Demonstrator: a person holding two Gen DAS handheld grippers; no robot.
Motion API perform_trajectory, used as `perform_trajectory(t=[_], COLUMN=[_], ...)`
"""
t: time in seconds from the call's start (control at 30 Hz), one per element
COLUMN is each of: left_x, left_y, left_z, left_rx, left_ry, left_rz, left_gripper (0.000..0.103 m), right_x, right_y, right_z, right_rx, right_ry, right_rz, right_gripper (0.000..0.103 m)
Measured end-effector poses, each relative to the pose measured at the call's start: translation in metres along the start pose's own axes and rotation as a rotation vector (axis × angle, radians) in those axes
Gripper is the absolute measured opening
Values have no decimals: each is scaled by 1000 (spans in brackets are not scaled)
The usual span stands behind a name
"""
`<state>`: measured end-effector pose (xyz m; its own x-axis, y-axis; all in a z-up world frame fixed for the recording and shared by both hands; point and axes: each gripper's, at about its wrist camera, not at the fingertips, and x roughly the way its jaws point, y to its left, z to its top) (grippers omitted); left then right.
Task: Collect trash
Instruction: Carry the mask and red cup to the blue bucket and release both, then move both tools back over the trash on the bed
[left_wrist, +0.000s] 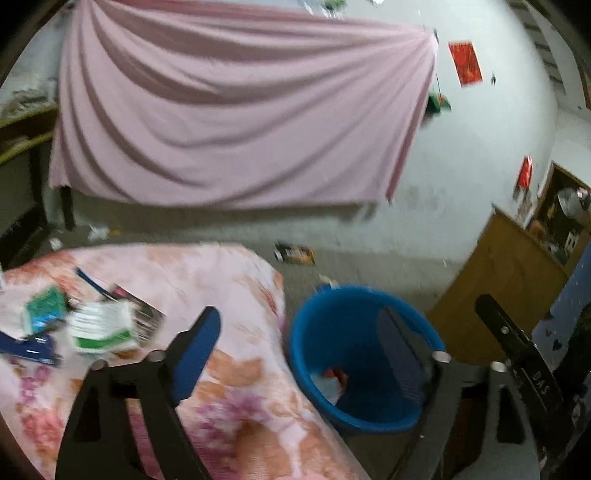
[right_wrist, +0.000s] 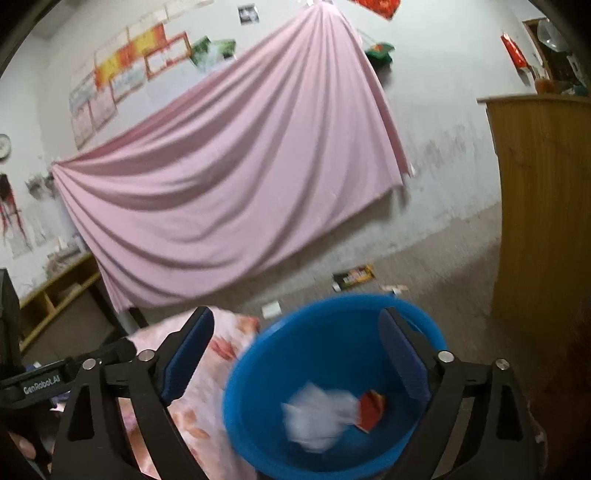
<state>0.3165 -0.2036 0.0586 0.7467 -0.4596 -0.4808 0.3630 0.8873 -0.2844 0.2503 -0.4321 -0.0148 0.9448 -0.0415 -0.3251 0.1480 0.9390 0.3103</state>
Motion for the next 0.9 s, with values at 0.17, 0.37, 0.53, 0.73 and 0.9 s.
perform_trajectory(t=[0.17, 0.37, 0.53, 0.73, 0.9], left_x=[-50, -110, -145, -171, -181], left_y=[24, 62, 97, 134, 167], left_z=[6, -2, -17, -33, -47], left_rx=[-12, -3, 0, 15, 1], left_ry=[-158, -317, -392, -429, -403], left_rz=[91, 200, 292, 395, 453], left_gripper=[99, 101, 101, 101, 101], right_x=[-18, -34, -42, -42, -25], right_y=[25, 71, 117, 165, 191], right_z=[8, 6, -5, -19, -29], right_rx=[-48, -139, -231, -292, -305], right_ry=[-117, -227, -289, -328, -291], right_rz=[66, 150, 222, 296, 337], right_gripper=[103, 103, 103, 103, 103])
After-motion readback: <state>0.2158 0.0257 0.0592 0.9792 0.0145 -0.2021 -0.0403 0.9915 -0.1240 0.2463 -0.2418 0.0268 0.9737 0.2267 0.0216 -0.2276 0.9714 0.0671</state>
